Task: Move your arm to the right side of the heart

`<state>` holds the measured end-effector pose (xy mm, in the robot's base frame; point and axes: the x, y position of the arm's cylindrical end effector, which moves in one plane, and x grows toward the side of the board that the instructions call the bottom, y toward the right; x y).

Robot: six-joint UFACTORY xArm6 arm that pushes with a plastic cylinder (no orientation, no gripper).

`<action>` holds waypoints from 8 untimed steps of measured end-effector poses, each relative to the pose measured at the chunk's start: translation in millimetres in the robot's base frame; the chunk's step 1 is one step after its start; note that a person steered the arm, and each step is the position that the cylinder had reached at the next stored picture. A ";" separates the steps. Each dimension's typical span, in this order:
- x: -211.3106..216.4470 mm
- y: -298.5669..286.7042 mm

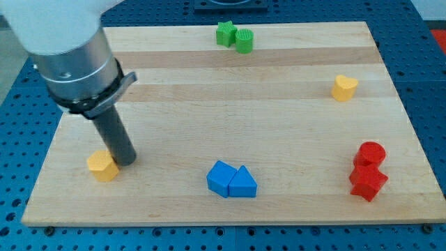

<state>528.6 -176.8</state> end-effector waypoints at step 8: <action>-76.5 434.2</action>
<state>452.1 257.4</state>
